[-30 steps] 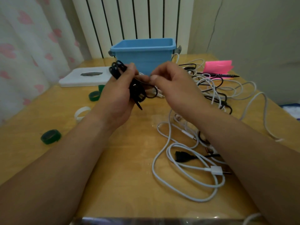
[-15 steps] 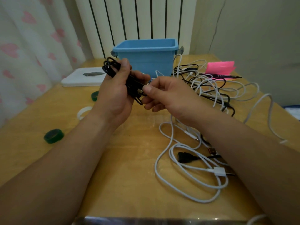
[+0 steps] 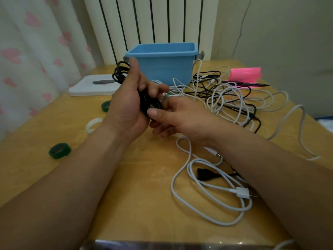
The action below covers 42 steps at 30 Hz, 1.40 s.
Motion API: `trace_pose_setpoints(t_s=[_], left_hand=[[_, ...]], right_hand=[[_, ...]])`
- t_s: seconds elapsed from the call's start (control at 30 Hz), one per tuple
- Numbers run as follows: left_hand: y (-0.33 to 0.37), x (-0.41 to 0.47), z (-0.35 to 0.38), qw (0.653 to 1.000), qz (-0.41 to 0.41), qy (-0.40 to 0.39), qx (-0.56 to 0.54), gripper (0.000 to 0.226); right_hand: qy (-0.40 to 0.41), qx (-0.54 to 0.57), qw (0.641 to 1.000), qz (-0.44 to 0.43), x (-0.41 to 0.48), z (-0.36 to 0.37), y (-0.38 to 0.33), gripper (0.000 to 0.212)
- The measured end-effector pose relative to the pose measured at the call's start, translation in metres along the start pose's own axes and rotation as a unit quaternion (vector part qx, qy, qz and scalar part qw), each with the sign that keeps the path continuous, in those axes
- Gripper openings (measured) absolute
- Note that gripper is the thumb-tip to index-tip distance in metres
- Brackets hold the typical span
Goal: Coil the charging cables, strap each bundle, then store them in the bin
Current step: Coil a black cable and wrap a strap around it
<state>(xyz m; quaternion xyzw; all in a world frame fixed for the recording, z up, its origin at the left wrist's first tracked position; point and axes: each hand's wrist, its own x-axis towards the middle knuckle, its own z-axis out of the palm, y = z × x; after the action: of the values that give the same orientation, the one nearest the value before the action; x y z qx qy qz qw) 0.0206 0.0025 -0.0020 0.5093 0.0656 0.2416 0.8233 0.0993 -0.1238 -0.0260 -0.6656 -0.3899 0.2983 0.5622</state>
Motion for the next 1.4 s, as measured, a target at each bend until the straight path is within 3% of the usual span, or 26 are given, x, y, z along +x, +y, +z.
trace_pose_setpoints(t_s=[0.03, 0.17, 0.3, 0.4, 0.5, 0.53, 0.63, 0.67, 0.73, 0.8, 0.83, 0.9, 0.97, 1.13, 1.2, 1.27, 1.33, 1.4], left_hand=[[-0.001, 0.000, 0.001, 1.000, 0.006, 0.004, 0.020, 0.057], [-0.005, 0.001, 0.001, 0.994, -0.003, 0.009, 0.105, 0.057], [-0.012, 0.005, -0.002, 0.993, 0.003, 0.000, 0.121, 0.042], [-0.020, 0.003, 0.001, 0.986, 0.015, -0.001, 0.168, 0.040], [-0.025, 0.003, 0.002, 0.982, 0.022, 0.028, 0.187, 0.040], [-0.024, 0.004, 0.001, 0.984, 0.024, 0.044, 0.170, 0.040], [-0.016, 0.008, -0.007, 0.984, 0.045, 0.076, 0.153, 0.030], [-0.012, 0.005, -0.009, 0.976, 0.052, 0.064, 0.202, 0.024], [-0.008, -0.002, -0.008, 0.908, 0.073, 0.001, 0.413, 0.013], [-0.012, -0.012, 0.004, 0.839, 0.056, -0.082, 0.535, 0.010], [-0.013, -0.016, 0.009, 0.834, 0.056, -0.106, 0.539, 0.012], [-0.015, -0.016, 0.012, 0.838, 0.094, -0.127, 0.523, 0.008], [-0.015, -0.011, 0.009, 0.838, 0.128, -0.126, 0.516, 0.018], [-0.011, -0.013, 0.004, 0.840, 0.148, -0.088, 0.515, 0.023], [-0.001, -0.011, 0.000, 0.869, 0.167, -0.022, 0.465, 0.030], [0.018, -0.011, -0.007, 0.924, 0.176, 0.037, 0.338, 0.040], [0.038, -0.010, -0.019, 0.973, 0.167, 0.061, 0.148, 0.042], [0.053, -0.010, -0.030, 0.982, 0.168, 0.077, 0.041, 0.043]], right_hand=[[-0.001, -0.004, 1.000, -0.007, 0.000, 0.001, 0.001, 0.012], [-0.015, -0.042, 0.999, -0.014, -0.003, 0.001, 0.001, 0.036], [0.016, -0.097, 0.994, -0.039, -0.001, 0.001, 0.001, 0.013], [0.073, -0.137, 0.987, -0.049, 0.002, 0.003, 0.000, 0.023], [0.063, -0.176, 0.982, -0.028, 0.000, 0.001, -0.004, 0.017], [0.084, -0.195, 0.977, -0.027, -0.001, -0.001, -0.006, 0.015], [0.209, -0.235, 0.946, -0.073, -0.007, -0.007, -0.019, 0.041], [0.228, -0.237, 0.940, -0.094, -0.009, -0.007, -0.025, 0.050], [0.214, -0.271, 0.933, -0.100, -0.013, -0.009, -0.031, 0.065], [0.202, -0.325, 0.918, -0.101, -0.012, -0.010, -0.029, 0.056], [0.215, -0.339, 0.909, -0.112, -0.011, -0.010, -0.027, 0.046], [0.267, -0.340, 0.892, -0.133, -0.009, -0.011, -0.027, 0.039], [0.294, -0.333, 0.885, -0.137, -0.006, -0.014, -0.029, 0.040], [0.214, -0.290, 0.931, -0.064, 0.003, -0.018, -0.053, 0.057], [0.196, -0.204, 0.958, -0.034, 0.006, -0.017, -0.070, 0.062], [0.215, -0.121, 0.969, -0.035, 0.008, -0.014, -0.083, 0.052], [0.181, -0.225, 0.956, -0.053, 0.011, -0.005, -0.083, 0.026], [0.059, -0.395, 0.915, -0.065, 0.014, 0.016, -0.072, 0.013]])
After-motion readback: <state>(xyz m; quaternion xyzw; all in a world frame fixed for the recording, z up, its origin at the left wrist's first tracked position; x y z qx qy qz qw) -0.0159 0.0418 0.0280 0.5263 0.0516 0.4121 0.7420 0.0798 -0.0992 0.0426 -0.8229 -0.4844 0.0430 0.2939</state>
